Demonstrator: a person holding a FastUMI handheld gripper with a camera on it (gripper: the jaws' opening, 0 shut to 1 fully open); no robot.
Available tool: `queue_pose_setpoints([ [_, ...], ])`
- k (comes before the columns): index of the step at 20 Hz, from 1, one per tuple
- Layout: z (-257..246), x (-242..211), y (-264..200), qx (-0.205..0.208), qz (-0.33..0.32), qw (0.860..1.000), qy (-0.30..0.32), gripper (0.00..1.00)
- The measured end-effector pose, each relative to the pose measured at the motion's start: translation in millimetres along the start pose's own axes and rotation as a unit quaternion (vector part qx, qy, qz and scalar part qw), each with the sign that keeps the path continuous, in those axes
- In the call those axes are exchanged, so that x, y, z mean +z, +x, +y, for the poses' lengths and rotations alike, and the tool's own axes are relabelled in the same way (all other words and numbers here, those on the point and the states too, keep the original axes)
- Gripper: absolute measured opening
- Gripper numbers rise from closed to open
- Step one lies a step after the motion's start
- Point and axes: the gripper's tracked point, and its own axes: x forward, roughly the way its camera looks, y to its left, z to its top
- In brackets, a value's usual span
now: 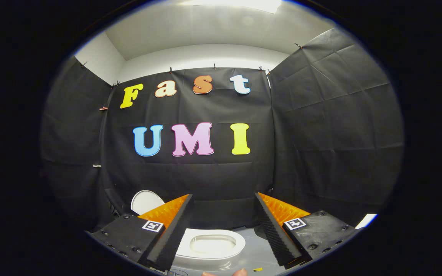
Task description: Open the toilet lid.
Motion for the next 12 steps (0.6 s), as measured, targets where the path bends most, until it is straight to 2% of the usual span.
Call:
queue_pose_setpoints([
  [12,12.4,-16.1,2.4,0.008,0.016,1.000,-0.013,0.98],
])
